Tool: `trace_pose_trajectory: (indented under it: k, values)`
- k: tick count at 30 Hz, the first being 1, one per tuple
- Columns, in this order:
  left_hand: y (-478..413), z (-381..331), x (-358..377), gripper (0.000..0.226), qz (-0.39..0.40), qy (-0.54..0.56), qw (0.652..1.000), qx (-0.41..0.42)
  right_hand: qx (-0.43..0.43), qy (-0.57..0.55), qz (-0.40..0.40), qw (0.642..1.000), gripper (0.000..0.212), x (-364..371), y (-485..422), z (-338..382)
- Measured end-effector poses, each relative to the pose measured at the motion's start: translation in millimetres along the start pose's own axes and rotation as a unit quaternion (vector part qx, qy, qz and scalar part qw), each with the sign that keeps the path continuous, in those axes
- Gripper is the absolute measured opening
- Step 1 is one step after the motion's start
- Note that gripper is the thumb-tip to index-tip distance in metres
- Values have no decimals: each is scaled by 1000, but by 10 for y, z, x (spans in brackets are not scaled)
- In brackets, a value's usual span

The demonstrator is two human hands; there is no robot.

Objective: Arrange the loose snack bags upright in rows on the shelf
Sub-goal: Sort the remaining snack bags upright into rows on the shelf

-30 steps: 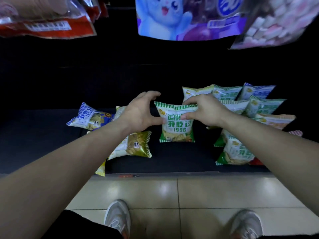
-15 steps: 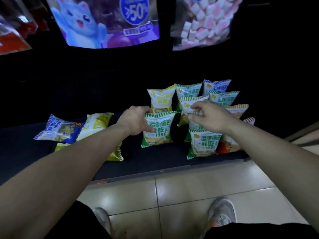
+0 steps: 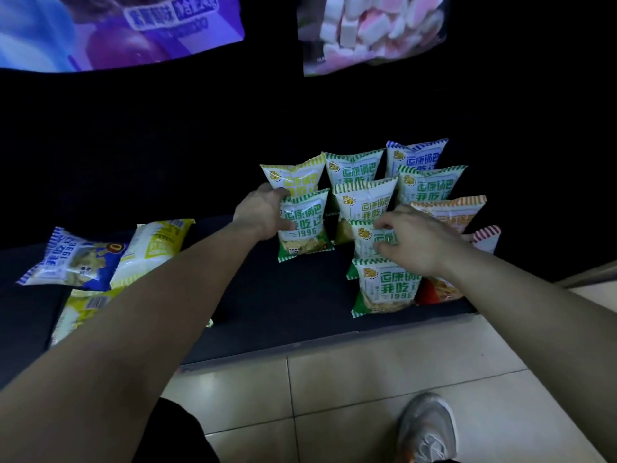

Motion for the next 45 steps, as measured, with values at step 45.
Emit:
trace_pose_trajectory:
  k: [45]
  values:
    - [2341,2807,-434,78,147,81,975,-147,-139,52,87,985,62,2139,-653,2788]
Point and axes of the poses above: each hand's wrist, its own y-axis away from the middle knuckle, its own x-axis out of the palm, z = x × y, the point moved 2 cm from there along -y, towards the middle knuckle, and after that the axes turned 4 degrees about -y, right-handed, at the moved point
